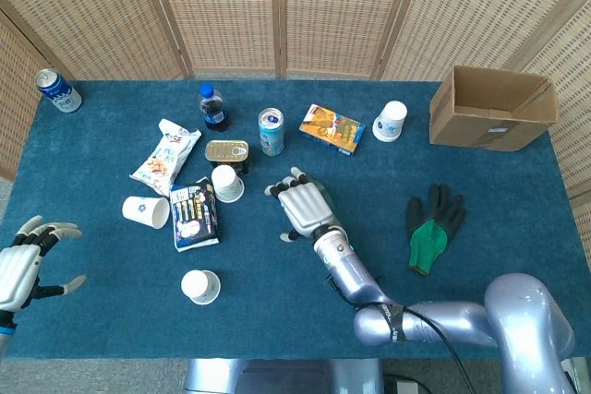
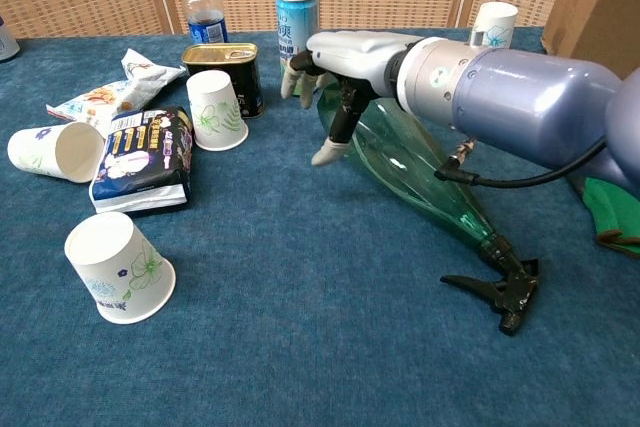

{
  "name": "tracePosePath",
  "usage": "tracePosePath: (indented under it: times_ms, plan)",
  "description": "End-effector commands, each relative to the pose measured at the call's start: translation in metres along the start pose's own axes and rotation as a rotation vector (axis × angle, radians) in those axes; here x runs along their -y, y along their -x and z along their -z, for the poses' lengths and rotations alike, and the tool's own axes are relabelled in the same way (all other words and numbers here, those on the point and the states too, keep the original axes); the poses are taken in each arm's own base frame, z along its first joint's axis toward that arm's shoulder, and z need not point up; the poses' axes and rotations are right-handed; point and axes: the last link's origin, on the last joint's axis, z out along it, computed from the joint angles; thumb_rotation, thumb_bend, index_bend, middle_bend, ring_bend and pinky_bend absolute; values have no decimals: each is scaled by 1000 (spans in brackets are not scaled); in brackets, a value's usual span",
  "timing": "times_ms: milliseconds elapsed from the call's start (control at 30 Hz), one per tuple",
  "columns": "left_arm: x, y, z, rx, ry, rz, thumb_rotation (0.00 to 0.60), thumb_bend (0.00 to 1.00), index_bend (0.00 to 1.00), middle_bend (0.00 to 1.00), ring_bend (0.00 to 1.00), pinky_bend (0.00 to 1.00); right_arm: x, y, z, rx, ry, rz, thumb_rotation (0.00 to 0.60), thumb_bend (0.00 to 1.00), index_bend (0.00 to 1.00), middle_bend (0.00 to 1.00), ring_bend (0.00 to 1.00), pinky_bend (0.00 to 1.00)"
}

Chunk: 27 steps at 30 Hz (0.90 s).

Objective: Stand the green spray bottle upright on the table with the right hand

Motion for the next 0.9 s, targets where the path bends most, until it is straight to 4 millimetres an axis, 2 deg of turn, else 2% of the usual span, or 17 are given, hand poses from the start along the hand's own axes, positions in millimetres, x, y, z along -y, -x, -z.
tracePosePath:
  times_ms: [33,233,467,700,800,900]
  plan:
    - [-1,1,0,2,4,1,598,183,297,279,217,51,11,-5,9,9,-45,-32,600,133,234,313,190,106]
    - [-1,2,0,3,5,3,597,182,297,279,218,50,22,1,23,56,-92,-27,600,130,233,313,207,106]
    - [0,1,2,2,5,3,597,182,297,279,217,50,24,15,27,110,-92,8,600,126,229,313,206,106]
    - [2,2,4,2,0,6,598,183,297,279,217,50,13,15,20,100,-39,36,600,125,230,313,206,106]
    - [1,2,3,1,8,5,595,183,296,279,217,50,-5,10,12,65,33,89,600,122,229,313,206,106]
    - [0,2,3,-1,12,5,596,182,297,279,217,50,-12,8,9,54,67,106,600,119,228,313,206,106]
